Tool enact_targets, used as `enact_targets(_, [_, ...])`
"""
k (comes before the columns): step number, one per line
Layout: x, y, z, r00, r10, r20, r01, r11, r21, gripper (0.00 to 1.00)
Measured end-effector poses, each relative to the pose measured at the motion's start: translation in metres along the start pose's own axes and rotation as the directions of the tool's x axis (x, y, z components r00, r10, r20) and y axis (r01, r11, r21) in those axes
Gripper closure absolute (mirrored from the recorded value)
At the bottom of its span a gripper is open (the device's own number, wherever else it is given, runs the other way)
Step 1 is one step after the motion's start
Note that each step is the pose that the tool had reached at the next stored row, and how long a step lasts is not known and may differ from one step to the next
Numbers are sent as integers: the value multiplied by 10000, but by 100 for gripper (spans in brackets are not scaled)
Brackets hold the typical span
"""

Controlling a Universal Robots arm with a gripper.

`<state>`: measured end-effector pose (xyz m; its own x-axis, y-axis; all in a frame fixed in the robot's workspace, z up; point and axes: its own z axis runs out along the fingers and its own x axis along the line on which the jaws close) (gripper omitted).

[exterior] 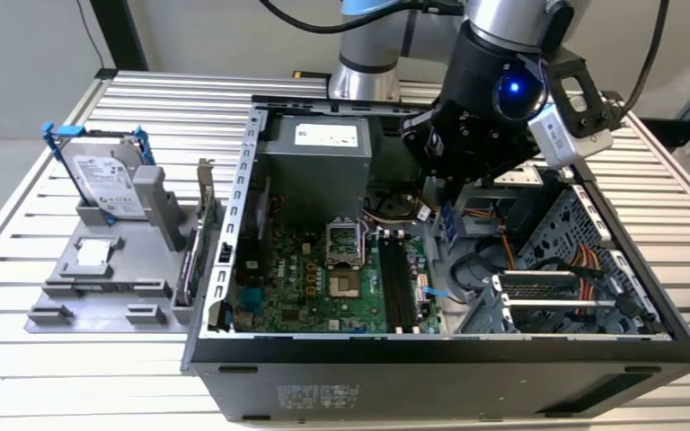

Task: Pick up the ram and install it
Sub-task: 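Insert the ram into the slot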

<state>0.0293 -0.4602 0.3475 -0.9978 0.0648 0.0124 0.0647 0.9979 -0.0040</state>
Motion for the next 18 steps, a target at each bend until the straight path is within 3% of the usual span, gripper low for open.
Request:
enact_targets(5, [0, 0, 40, 10000, 0, 0, 0, 10000, 3, 100])
enact_targets(18, [-5, 1, 266, 9999, -133, 3, 133, 9999, 51, 100])
